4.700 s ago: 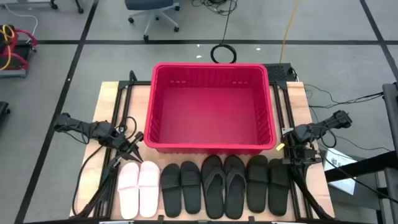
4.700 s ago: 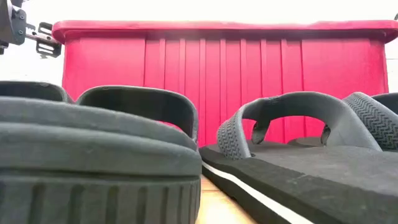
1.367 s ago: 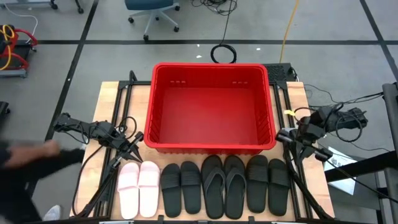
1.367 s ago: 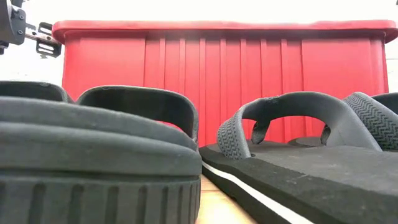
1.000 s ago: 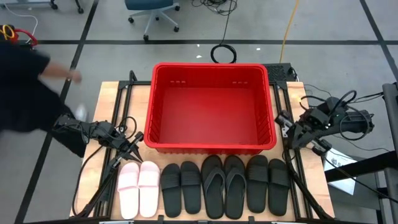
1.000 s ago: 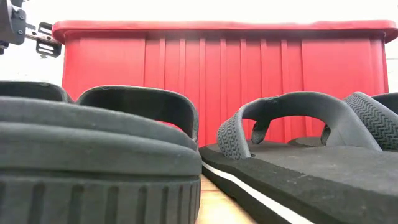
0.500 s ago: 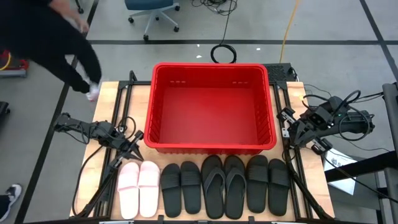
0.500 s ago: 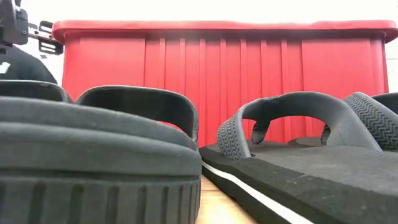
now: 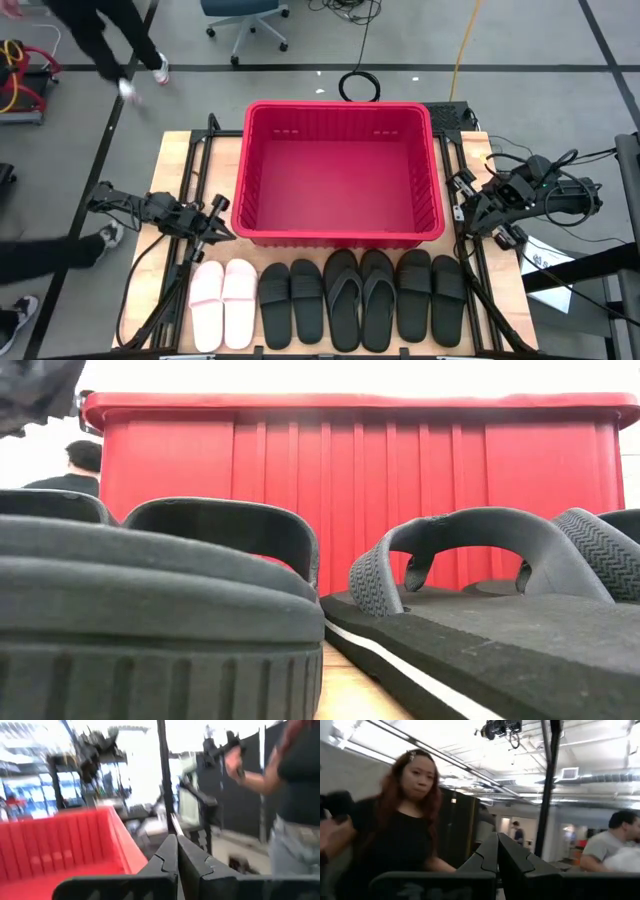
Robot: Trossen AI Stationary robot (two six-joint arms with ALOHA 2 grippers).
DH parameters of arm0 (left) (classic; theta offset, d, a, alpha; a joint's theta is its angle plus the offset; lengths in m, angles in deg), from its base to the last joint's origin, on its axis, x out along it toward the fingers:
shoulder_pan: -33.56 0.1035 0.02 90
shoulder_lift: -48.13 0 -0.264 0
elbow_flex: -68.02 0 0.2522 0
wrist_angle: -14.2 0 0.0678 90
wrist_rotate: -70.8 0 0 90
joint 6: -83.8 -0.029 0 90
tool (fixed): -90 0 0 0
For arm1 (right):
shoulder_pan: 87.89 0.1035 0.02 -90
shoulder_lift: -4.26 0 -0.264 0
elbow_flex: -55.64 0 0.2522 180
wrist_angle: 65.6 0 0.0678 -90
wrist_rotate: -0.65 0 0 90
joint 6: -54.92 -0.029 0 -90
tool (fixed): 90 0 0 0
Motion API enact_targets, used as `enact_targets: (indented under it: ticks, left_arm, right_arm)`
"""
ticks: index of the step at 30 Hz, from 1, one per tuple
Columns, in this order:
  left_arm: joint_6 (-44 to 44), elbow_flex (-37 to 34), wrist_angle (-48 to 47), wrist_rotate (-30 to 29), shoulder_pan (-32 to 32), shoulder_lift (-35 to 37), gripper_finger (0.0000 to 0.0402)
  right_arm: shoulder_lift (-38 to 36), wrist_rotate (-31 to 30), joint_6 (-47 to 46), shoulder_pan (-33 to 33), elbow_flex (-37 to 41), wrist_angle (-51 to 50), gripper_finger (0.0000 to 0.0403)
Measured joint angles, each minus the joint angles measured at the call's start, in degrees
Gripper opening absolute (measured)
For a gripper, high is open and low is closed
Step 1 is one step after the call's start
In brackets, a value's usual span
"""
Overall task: Pick and place slides into bin
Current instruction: Put the black slide into the red bin
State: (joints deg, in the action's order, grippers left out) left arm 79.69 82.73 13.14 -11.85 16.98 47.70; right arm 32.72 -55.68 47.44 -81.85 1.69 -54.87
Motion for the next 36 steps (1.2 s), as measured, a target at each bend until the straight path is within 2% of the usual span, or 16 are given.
enact_targets:
  ticks: [3,6,9,12,14,22,27,32,36]
  left_arm:
    - [0.28,1.08,2.49,-0.27,0.0,-0.04,0.0011]
    - [0.83,4.41,0.77,-3.38,-0.02,-0.21,0.0021]
    - [1.7,10.17,-5.76,-6.49,0.0,-2.22,0.0026]
    - [1.21,17.59,-14.1,-7.91,0.0,-6.47,0.0026]
    - [1.29,22.8,-19.59,-9.09,0.0,-10.29,0.0022]
    - [-0.53,43.54,-30.76,-10.03,0.0,-27.72,0.0002]
    - [-0.06,54.42,-36.88,-10.01,0.0,-35.79,0.0014]
    - [-0.1,60.73,-36.23,-8.08,0.0,-40.19,0.0026]
    - [0.29,62.51,-33.21,-7.37,-0.02,-41.66,0.0027]
  right_arm:
    - [-0.02,-6.76,1.1,-0.02,0.0,-3.23,0.0]
    - [0.05,-15.68,0.88,0.0,-1.08,-11.58,0.0]
    - [0.38,-23.09,-0.42,-0.02,-4.17,-21.56,0.0]
    - [1.34,-25.95,-0.8,-0.02,-8.65,-30.04,0.0]
    - [2.26,-26.04,-0.8,0.02,-11.94,-34.45,0.0]
    - [7.62,-25.58,-4.47,0.04,-26.0,-54.95,0.0]
    - [10.61,-19.08,-8.56,0.04,-31.87,-63.14,0.0]
    - [12.54,-12.8,-14.31,0.07,-34.4,-69.59,0.0]
    - [12.79,-8.29,-17.23,0.07,-34.42,-74.33,0.0]
